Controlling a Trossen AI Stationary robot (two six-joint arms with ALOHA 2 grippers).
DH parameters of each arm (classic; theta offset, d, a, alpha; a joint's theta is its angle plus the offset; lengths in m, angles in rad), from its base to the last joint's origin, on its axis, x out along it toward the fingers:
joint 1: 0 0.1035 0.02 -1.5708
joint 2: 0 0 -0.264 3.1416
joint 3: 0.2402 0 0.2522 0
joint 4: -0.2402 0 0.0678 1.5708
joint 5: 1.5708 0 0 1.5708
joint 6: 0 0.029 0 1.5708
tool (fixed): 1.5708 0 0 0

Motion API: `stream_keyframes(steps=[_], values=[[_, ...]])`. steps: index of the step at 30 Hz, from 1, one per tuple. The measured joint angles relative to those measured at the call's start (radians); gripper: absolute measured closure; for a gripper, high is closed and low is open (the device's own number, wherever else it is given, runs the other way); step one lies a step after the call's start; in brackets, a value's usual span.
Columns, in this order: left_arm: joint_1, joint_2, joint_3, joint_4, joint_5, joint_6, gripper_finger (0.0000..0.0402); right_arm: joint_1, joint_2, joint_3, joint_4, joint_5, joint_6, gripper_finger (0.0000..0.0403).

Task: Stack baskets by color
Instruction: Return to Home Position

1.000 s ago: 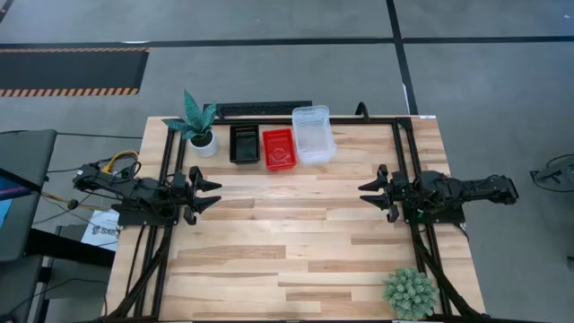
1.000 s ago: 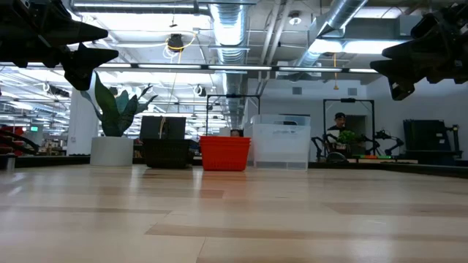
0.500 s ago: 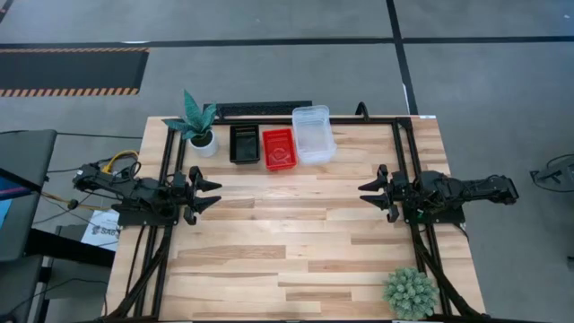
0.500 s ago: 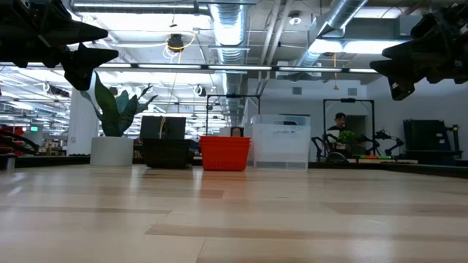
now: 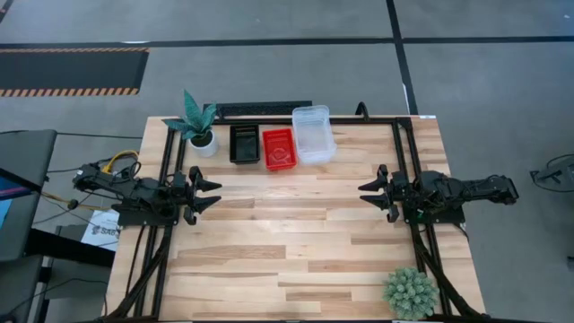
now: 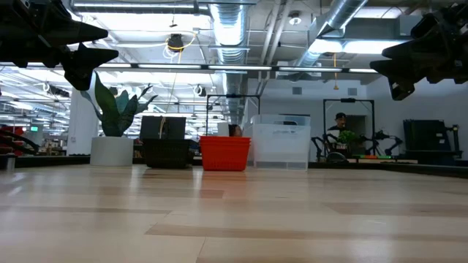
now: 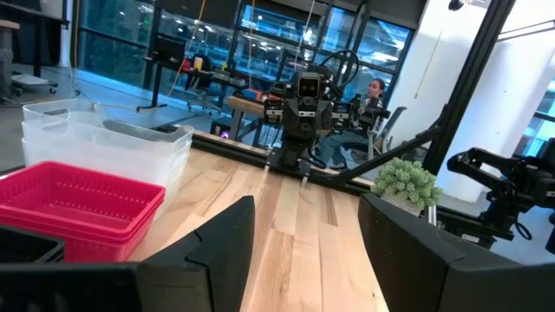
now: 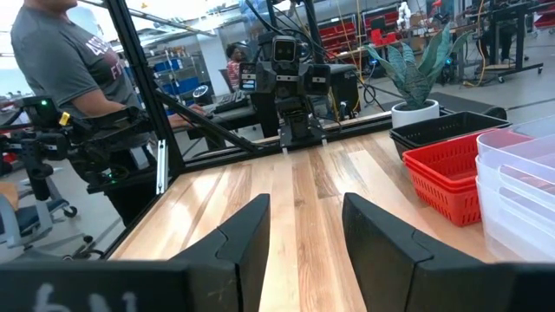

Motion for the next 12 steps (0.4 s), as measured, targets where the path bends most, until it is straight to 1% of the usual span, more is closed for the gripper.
stream_keyframes(steps=[12], values=[[0.000, 0.000, 0.000, 0.000, 0.000, 0.000, 0.0205, 0.000, 0.000, 0.000, 0.000, 0.000, 0.000, 0.0233]])
